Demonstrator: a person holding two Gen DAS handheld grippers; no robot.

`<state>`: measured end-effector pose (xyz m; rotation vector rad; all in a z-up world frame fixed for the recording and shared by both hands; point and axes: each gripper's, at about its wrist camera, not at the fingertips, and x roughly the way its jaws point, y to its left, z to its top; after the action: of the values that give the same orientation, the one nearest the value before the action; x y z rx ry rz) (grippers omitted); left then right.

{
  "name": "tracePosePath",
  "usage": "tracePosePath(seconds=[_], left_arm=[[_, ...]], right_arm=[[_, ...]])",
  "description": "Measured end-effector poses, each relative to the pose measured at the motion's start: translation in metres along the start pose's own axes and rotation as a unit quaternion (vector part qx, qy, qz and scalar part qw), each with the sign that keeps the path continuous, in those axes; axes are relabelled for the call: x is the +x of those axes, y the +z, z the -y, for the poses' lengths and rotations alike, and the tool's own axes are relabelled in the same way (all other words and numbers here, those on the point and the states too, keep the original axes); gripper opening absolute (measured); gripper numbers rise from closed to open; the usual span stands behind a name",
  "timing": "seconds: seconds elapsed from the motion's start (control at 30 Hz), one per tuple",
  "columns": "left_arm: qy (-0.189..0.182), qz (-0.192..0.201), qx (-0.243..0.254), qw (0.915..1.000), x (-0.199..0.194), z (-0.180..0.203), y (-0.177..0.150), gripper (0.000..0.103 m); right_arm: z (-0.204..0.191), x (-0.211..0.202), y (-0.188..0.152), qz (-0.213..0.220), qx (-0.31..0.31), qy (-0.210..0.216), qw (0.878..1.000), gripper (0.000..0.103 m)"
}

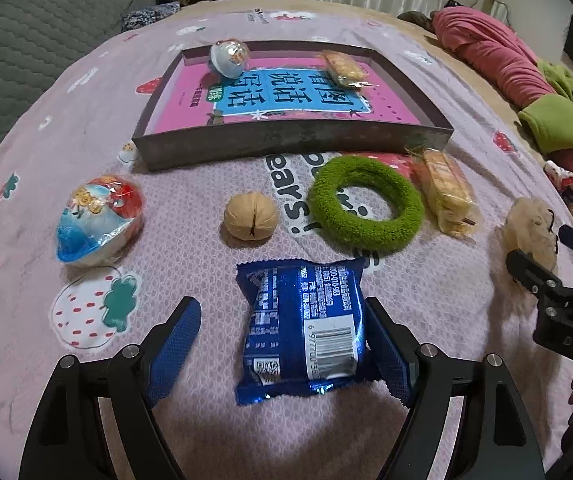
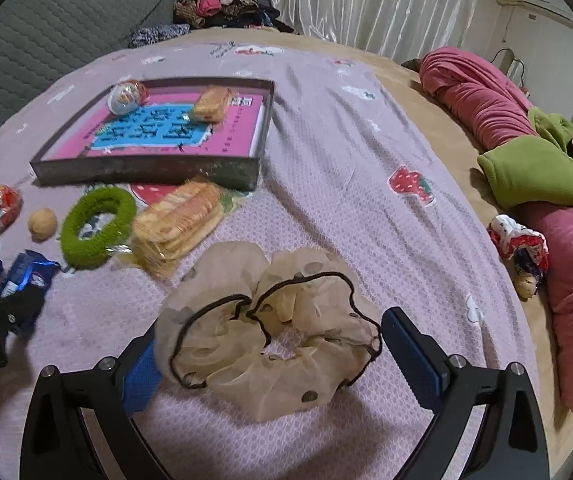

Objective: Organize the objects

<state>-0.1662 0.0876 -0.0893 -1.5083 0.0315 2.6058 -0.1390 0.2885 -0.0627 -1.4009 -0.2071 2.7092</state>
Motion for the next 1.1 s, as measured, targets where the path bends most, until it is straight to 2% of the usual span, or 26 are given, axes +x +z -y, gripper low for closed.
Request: tracePosePath(seconds=[0.13,0.17,0.2,0.33,0.4,0.43,0.5,0.53,0.57,0.77,0.97,1.1], left_arm=[[-0.001,0.004,-0.002,1.0000,0.009,0.001,0.001,0.083],[-0.002,0.006,-0.001,1.0000,0.010,0.001,0.000,0.083],[-0.002,0.008,-0.001,1.0000,0.011,0.001,0.000,0.083],[-0.009,0.017,-0.005,0.9998,0.013,-0.001,0.000,0.083],[-0.008,0.020,-0.001,0.9998,0.013,0.000,0.000,0.082],[-0.009,0.021,0.002,0.9997,0.013,0.001,0.000,0.079],[-0.019,0.022,0.001,0.9996,0.012,0.001,0.000,0.069],[-0.023,0.022,0.000,0.9995,0.012,0.002,0.000,0.065],[-0.022,0.022,0.001,0.9995,0.012,0.002,0.000,0.065],[-0.042,0.025,-0.015,0.9987,0.010,-0.005,-0.003,0.058],[-0.052,0.023,-0.022,0.9981,0.008,-0.012,-0.010,0.055],[-0.057,0.020,-0.031,0.9977,0.003,-0.017,-0.012,0.055]], right_arm=[[-0.001,0.012,0.000,-0.003,-0.006,-0.003,1.000,0.099],[-0.001,0.014,0.000,-0.001,-0.007,-0.005,1.000,0.094],[-0.001,0.015,-0.001,0.002,-0.007,-0.008,1.000,0.084],[0.002,0.016,0.000,0.011,0.005,0.018,1.000,0.066],[0.003,0.014,0.000,0.019,0.010,0.032,0.999,0.053],[0.003,0.013,0.000,0.022,0.012,0.039,0.999,0.050],[0.002,0.009,0.001,0.028,0.011,0.054,0.998,0.038],[0.001,0.008,0.001,0.030,0.009,0.059,0.998,0.035],[-0.001,0.007,0.002,0.031,0.005,0.067,0.997,0.032],[-0.019,0.000,-0.002,0.025,-0.026,0.114,0.993,0.025],[-0.037,-0.017,-0.007,0.024,-0.029,0.213,0.976,0.025],[-0.057,-0.026,-0.015,0.021,-0.057,0.227,0.972,0.024]])
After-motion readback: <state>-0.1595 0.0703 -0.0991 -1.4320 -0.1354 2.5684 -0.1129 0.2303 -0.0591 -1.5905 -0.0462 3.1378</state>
